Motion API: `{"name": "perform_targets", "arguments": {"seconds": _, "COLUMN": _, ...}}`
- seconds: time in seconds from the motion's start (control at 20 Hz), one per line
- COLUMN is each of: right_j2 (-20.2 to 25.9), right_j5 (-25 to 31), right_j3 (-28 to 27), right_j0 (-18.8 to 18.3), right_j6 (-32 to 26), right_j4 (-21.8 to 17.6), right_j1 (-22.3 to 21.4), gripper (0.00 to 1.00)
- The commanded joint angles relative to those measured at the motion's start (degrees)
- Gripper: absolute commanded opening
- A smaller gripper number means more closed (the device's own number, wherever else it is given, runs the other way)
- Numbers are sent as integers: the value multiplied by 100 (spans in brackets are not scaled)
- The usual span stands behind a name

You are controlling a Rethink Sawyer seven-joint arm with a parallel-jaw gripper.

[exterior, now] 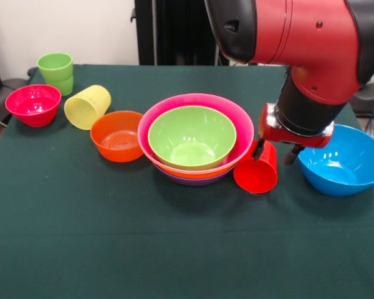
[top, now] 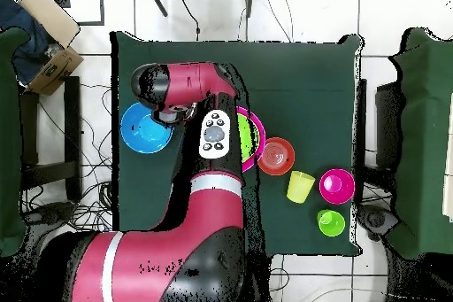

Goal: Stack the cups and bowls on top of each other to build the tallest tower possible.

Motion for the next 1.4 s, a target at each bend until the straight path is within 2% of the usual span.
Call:
{"name": "perform_targets", "arguments": {"seconds": 0.05, "right_j2": 374, "right_j5": 489, "right_j3": -161, "right_j0": -45, "right_j6": -73, "right_j4": -119, "right_j1": 61, "gripper": 100}}
{"name": "perform_targets", "arguments": {"seconds": 0.45, "right_j2": 367, "right_j5": 569, "right_j3": -70, "right_j0": -11, "right_j6": -140, "right_j4": -152, "right_j1": -59, "gripper": 100}}
{"name": "perform_targets", "arguments": {"seconds": 0.8, "right_j2": 430, "right_j5": 914, "right_j3": -166, "right_j0": -45, "right_j6": -505, "right_j4": -216, "right_j1": -150, "gripper": 100}}
{"name": "perform_targets", "arguments": {"seconds": 1.05, "right_j2": 435, "right_j5": 1147, "right_j3": -385, "right_j0": -51, "right_j6": -460, "right_j4": -178, "right_j1": -130, "gripper": 100}}
{"name": "perform_targets", "arguments": {"seconds": 1.4, "right_j2": 445, "right_j5": 1247, "right_j3": -427, "right_j0": -43, "right_j6": -410, "right_j4": -112, "right_j1": -348, "gripper": 100}}
